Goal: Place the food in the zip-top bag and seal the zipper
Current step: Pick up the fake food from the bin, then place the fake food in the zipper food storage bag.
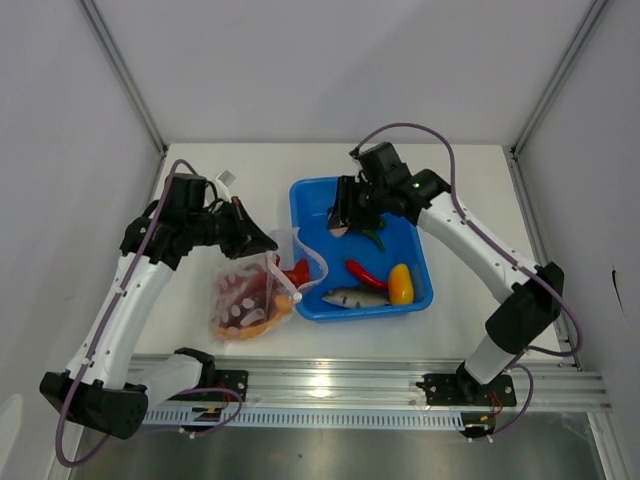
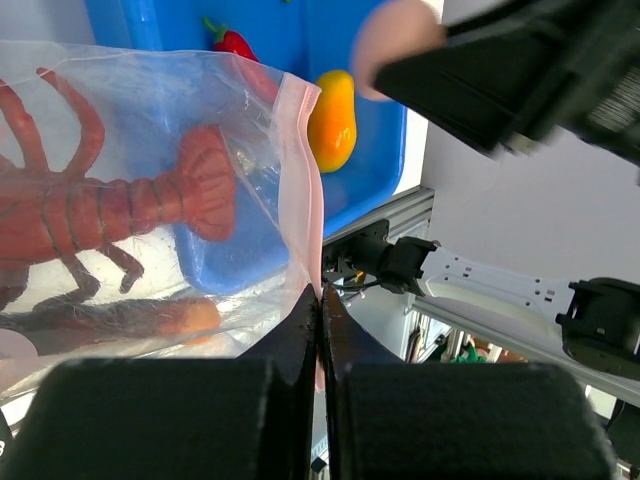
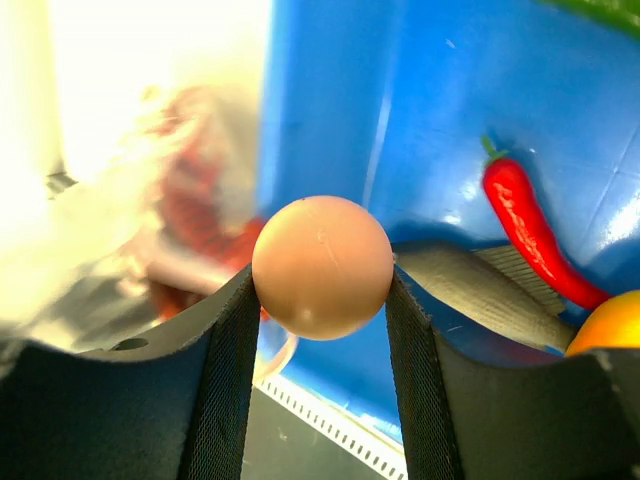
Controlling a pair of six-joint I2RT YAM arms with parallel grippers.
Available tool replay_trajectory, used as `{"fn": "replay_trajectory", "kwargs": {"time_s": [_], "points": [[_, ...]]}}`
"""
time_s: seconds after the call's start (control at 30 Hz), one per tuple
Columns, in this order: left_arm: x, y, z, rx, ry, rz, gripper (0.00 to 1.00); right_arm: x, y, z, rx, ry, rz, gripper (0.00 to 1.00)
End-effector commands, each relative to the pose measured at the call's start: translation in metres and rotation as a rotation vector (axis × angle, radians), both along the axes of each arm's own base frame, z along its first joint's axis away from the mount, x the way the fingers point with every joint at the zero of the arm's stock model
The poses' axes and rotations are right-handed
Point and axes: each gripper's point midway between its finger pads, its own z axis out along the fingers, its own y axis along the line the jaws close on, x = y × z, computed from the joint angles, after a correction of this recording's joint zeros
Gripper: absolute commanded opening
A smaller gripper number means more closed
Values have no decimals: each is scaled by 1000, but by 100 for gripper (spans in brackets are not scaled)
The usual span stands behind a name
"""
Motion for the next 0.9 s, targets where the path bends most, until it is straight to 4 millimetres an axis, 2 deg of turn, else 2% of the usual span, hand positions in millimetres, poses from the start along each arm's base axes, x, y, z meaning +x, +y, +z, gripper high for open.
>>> {"fn": "replay_trajectory", "kwargs": {"time_s": [0.0,0.03,0.13,0.23,0.33,0.4,0.43,0.47,0.57,0.73,0.87], "points": [[7,-3,6,-23,-46,-24,0,-13,-2,49,65,-88,47,34],[7,-3,7,-25,-52,-23,1,-15,1,63,95,-111,62,34],[8,-5,8,-31,-51,-28,0,-34,16,88,168,-129,160,34],[8,-5,9,-34,-50,-31,1,-55,33,94,200,-121,258,35],[8,-6,14,-41,-52,-38,0,-72,52,90,234,-95,334,39],[8,-6,21,-40,-69,-40,0,-75,63,87,252,-76,349,45],[8,-5,25,-38,-77,-36,1,-77,73,78,253,-47,371,50],[7,-5,29,-40,-83,-38,1,-77,76,73,248,-31,374,59],[4,-5,33,-49,-87,-41,1,-72,85,73,267,-49,377,71],[-1,-4,32,-49,-78,-37,0,-71,85,79,300,-67,382,76],[-3,-2,36,-51,-92,-22,0,-54,63,78,249,-97,297,77]]}}
